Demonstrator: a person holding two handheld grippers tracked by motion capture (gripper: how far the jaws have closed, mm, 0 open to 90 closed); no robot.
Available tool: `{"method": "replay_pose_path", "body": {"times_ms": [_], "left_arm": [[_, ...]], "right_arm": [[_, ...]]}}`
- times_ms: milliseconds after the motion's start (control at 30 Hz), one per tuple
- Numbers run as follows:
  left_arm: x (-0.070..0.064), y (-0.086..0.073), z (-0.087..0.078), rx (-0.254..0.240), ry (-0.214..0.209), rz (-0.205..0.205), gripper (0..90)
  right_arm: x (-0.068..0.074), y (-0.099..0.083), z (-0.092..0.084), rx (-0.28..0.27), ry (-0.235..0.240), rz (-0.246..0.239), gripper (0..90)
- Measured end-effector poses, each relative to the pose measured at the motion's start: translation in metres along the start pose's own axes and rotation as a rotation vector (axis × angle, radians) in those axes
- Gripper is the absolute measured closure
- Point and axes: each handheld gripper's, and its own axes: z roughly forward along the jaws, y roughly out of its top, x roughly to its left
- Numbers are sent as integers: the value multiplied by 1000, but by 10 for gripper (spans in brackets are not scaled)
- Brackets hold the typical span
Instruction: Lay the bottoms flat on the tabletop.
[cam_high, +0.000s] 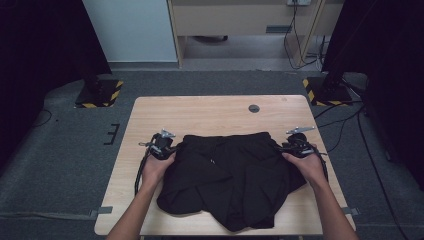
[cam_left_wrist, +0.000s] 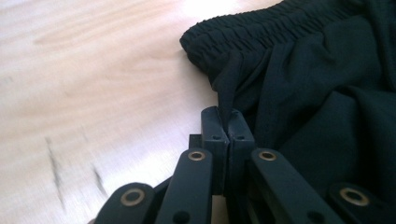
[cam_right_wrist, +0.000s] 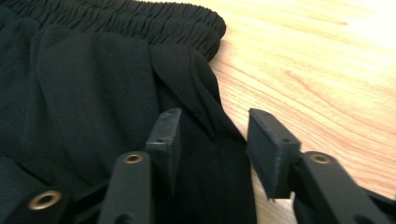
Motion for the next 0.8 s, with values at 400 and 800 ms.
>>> {"method": "replay_pose_path", "body": {"times_ms": [400, 800], "left_arm": [[18, 10, 20, -33, -34, -3, 790], [32, 12, 0, -145, -16, -17, 729]], "right_arm": [[-1, 11, 18, -16, 10, -55, 465], [2, 5, 18, -64, 21, -55, 875]]}}
